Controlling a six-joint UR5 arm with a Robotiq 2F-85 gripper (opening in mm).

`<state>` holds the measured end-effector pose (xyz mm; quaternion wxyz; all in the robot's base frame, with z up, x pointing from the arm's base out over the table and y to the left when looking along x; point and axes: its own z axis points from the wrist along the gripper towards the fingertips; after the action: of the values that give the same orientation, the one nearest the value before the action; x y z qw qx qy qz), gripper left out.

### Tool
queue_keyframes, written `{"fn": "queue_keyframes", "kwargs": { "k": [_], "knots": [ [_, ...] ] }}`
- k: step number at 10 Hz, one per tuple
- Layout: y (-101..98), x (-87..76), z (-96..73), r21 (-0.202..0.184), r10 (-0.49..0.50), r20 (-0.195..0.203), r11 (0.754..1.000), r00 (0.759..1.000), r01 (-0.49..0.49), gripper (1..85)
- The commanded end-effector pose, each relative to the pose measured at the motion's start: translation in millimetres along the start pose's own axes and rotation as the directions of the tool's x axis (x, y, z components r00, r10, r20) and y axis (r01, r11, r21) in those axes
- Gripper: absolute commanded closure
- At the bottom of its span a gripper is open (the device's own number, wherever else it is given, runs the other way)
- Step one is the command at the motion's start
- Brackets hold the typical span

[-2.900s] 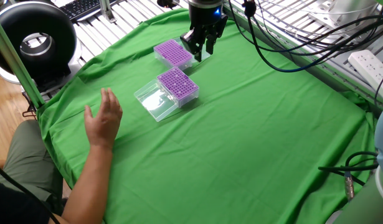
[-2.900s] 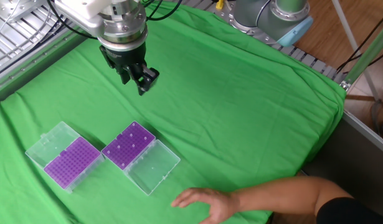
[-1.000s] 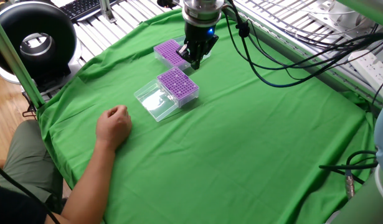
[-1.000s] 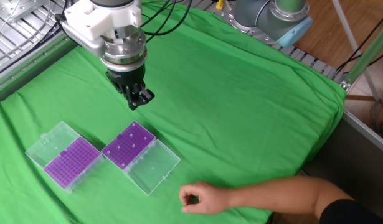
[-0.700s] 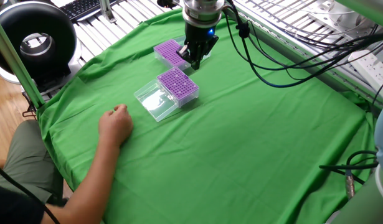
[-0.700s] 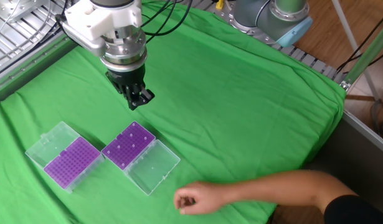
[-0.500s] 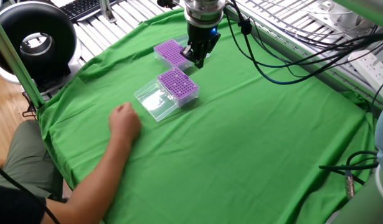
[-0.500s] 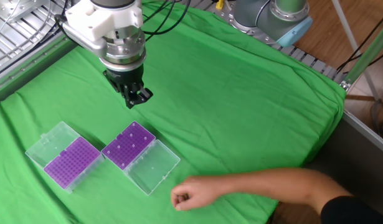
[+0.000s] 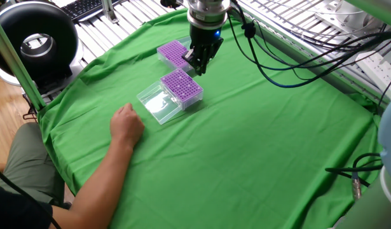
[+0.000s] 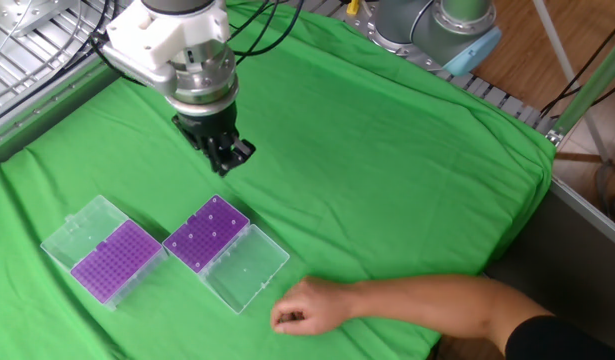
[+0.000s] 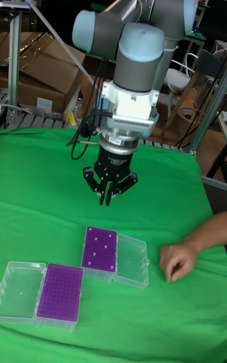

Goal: Insert a small pipette tip into the holder for small pipette tips

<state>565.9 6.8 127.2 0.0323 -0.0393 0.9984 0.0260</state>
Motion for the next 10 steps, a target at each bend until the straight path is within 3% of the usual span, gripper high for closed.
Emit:
{"fn": "queue_keyframes", "kwargs": {
  "k": [1,10],
  "knots": [
    [-3.6,-17.8,24.8,-0.024,-0.026,0.036,0.999,0.999,0.027,64.0],
    [-20.6,-12.3,57.7,-0.003,-0.037,0.016,0.999,0.999,0.037,63.7]
  ]
}}
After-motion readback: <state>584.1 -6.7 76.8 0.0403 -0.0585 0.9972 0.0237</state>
